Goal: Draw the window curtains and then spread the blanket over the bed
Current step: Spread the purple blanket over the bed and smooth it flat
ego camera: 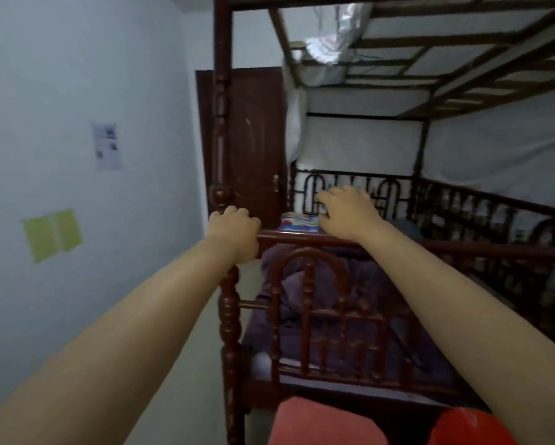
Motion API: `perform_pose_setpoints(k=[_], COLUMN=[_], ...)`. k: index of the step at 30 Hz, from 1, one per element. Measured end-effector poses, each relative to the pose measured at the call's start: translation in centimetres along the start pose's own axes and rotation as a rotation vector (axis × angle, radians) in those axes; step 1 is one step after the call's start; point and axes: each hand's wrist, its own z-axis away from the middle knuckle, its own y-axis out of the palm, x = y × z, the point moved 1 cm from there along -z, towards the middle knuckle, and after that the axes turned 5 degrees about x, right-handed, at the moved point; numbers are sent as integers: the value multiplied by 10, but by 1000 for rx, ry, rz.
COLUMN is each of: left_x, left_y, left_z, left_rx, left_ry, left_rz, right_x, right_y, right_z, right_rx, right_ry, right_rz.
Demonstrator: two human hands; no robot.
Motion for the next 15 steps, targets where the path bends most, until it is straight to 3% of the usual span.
perform_pose_setpoints(k=[6, 15], left_x=[143, 308], left_y=[44, 107], left_z=[-66, -128], left_rx=[51, 67], left_ry=[-163, -295], left_rz=[-127, -170], right_x=[119, 261], right_y=[39, 94], right_z=[-144, -287], right_rx=[-8, 33], right_ry=[-241, -413], right_rz=[-119, -300])
